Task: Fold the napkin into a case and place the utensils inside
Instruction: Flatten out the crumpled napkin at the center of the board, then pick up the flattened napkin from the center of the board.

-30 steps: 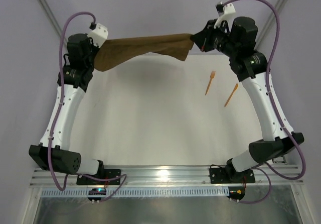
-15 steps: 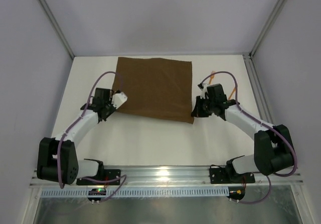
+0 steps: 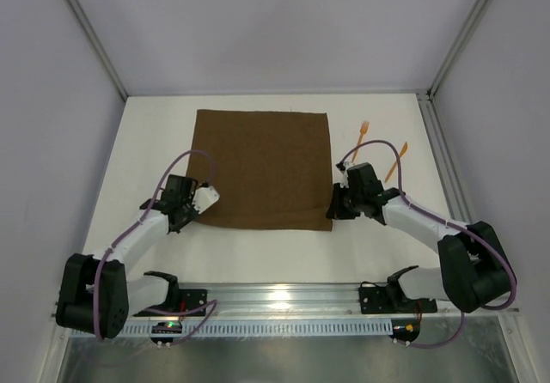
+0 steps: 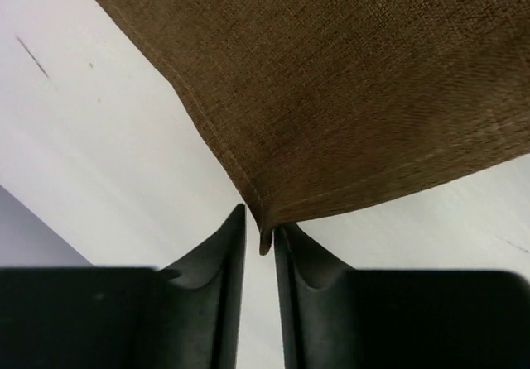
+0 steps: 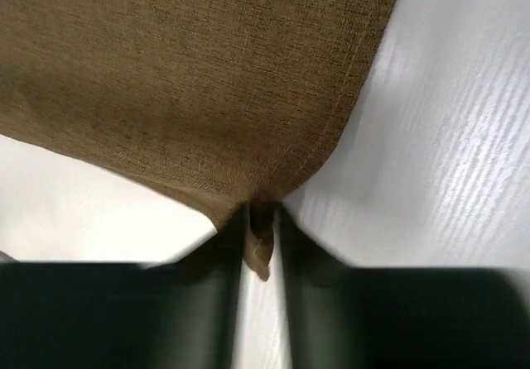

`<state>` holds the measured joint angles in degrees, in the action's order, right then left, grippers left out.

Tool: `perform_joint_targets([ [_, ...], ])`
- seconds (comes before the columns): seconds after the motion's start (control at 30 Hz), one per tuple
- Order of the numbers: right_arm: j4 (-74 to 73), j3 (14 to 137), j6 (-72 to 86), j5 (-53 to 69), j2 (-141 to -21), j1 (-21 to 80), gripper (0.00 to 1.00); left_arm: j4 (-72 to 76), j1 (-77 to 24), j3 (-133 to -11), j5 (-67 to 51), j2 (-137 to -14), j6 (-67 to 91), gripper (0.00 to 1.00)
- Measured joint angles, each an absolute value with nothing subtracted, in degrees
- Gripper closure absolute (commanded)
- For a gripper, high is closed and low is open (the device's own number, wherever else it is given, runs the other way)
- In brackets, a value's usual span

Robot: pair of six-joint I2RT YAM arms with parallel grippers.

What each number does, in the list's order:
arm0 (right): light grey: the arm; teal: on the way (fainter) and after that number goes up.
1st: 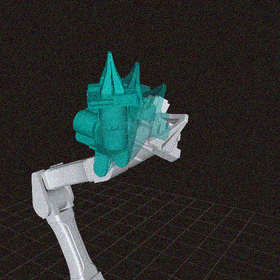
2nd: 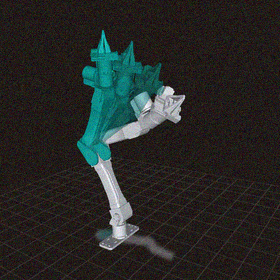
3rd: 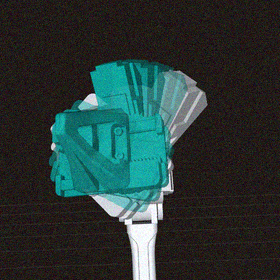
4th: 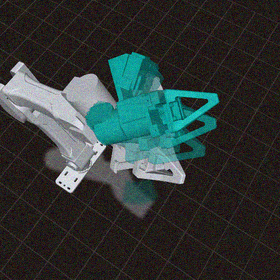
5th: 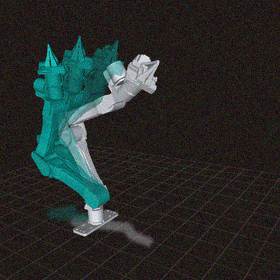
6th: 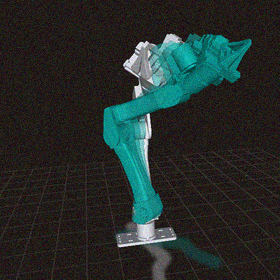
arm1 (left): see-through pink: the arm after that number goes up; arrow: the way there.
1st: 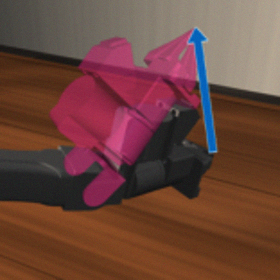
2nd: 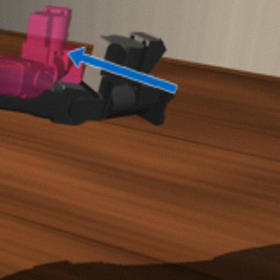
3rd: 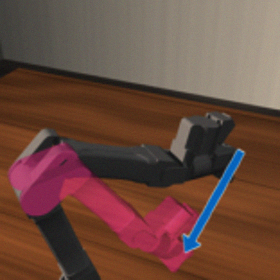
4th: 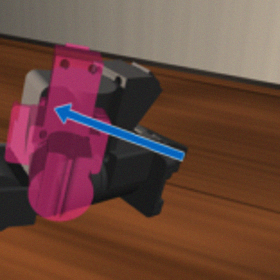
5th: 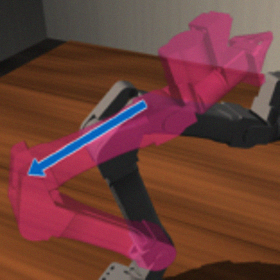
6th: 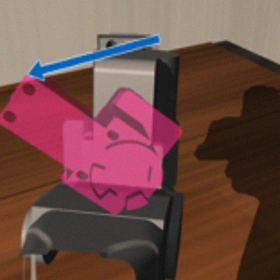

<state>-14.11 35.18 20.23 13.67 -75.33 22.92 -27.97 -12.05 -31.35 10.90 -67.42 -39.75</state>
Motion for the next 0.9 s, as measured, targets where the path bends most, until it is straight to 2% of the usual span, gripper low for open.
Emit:
perform_joint_targets([
  [0.03,-14.2,35.1,20.7,13.2,-74.9,22.9,0.49,-27.9,-12.1,-31.4,10.9,-66.9,-39.8,0.62],
  [0.13,-14.9,35.1,20.4,11.7,-74.6,22.9,0.37,-28.0,-12.3,-31.4,11.0,-66.7,-39.6,0.55],
  [0.3,-20.1,35.1,20.6,6.7,-70.5,24.8,0.34,-29.4,-12.3,-30.8,11.9,-65.7,-40.0,0.52],
  [0.5,-22.3,34.6,21.6,3.1,-65.0,27.2,0.34,-30.0,-12.3,-28.3,12.9,-62.1,-41.4,0.55],
  [0.63,-20.6,32.1,21.9,3.9,-66.9,27.8,0.35,-28.4,-12.3,-27.7,13.1,-63.1,-41.6,0.56],
  [0.77,-18.7,31.2,22.3,4.7,-71.0,27.9,0.41,-25.9,-12.3,-27.2,14.2,-66.2,-41.4,0.57],
  [0.87,-14.6,31.3,22.6,5.5,-73.1,28.4,0.52,-23.3,-12.4,-27.2,14.6,-67.0,-41.1,0.59],
  [0.9,-13.4,31.3,22.9,5.6,-73.5,28.7,0.65,-22.6,-12.4,-27.2,14.6,-67.2,-41.1,0.64],
])
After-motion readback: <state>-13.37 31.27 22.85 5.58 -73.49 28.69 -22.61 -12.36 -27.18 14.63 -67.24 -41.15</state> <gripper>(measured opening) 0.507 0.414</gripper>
